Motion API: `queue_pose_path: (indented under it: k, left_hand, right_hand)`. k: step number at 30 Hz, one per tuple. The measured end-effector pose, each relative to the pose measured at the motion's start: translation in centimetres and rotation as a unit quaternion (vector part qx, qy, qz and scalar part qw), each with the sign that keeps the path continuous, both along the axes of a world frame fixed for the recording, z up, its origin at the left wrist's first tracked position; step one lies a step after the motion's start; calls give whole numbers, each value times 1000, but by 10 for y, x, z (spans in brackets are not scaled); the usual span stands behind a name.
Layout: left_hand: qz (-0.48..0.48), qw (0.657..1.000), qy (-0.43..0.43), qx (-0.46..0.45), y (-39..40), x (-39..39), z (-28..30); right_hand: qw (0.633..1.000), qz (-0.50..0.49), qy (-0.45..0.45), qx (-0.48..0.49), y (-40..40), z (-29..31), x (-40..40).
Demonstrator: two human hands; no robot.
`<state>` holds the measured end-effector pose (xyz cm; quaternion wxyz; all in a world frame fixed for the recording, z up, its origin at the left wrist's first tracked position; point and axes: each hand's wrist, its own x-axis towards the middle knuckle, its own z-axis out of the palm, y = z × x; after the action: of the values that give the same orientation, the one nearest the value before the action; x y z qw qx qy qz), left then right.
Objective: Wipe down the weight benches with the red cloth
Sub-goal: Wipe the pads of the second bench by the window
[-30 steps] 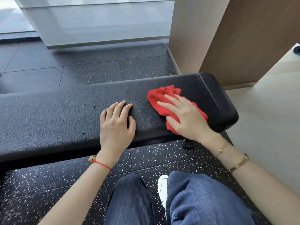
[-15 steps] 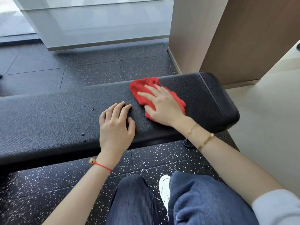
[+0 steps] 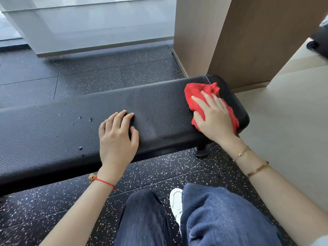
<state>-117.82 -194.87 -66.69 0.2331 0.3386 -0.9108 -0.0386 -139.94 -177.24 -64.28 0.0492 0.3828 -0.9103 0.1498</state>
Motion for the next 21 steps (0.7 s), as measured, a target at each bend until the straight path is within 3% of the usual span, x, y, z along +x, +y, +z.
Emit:
queue_pose_path:
  k: [3,10,13,18,21]
  left_hand:
    - [-5,1000,5,1,-2,1,-1]
    - [-3,1000,10,-9,0,0,-3]
    - [1,1000,10,-13,1,0,-3]
    - [-4,1000,15,-13,0,0,-3]
    - [-2,1000,9,-16,-1,0,-3]
  right_hand:
    - [999,29,12,-16,37,-5,12]
    - [992,-124,-25,-21,28,4,-56]
    - [996,-90,-21,9,0,6,-52]
    - [998,55,-15,27,-4,1,-38]
    - [999,13,-24,18,-11,3,-74]
